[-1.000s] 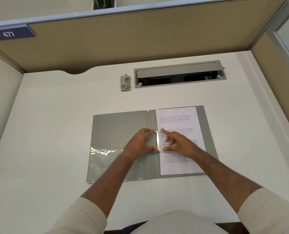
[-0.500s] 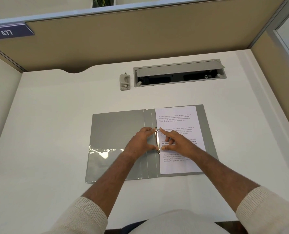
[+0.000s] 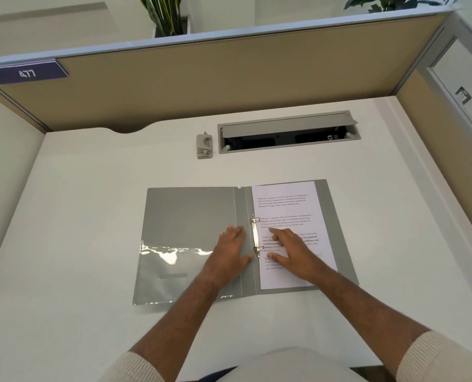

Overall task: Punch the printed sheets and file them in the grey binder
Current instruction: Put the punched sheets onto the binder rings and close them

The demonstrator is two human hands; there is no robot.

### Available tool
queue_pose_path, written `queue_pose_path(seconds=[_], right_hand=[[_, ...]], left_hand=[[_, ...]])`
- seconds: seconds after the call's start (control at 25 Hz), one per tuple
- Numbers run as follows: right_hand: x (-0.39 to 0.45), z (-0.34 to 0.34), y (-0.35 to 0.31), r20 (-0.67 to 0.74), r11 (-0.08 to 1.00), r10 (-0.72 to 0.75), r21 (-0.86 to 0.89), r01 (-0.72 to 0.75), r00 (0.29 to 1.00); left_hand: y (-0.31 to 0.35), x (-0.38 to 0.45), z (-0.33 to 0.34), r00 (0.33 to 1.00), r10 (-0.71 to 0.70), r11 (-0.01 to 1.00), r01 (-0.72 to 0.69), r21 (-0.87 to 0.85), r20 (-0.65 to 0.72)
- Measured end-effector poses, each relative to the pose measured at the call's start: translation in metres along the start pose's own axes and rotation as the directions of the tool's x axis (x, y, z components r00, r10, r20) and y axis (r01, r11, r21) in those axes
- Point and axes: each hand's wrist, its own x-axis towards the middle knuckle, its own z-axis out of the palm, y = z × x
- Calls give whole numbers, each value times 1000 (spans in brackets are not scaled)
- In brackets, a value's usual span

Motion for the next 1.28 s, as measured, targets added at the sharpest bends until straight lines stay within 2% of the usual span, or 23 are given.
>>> queue_pose_path(seconds=[0.12, 0.4, 0.68, 0.8, 0.96, 1.16, 1.28], right_hand=[[-25, 7, 11, -61, 998, 9, -62, -13, 998], [-74, 13, 24, -191, 970, 145, -169, -178, 971], [-102, 12, 30, -375, 911, 310, -144, -385, 874], [-107, 10, 32, -420, 884, 400, -57, -463, 815], [-105, 5, 34, -403, 861, 480, 43, -508, 780], [-99, 4, 30, -404, 872, 482, 132, -471, 778], [-92, 0, 23, -338, 842, 516, 370, -394, 787]], left_hand=[[5, -20, 14, 1000, 13, 1000, -13, 3, -1], [21, -50, 41, 999, 45, 999, -45, 25, -6], [39, -66, 53, 999, 29, 998, -27, -61, 39], [42, -70, 59, 997, 34, 997, -29, -77, 64], [43, -69, 62, 997, 40, 996, -34, -87, 71], [44, -67, 62, 995, 27, 996, -19, -91, 92], [47, -67, 61, 996, 24, 996, -17, -88, 86]])
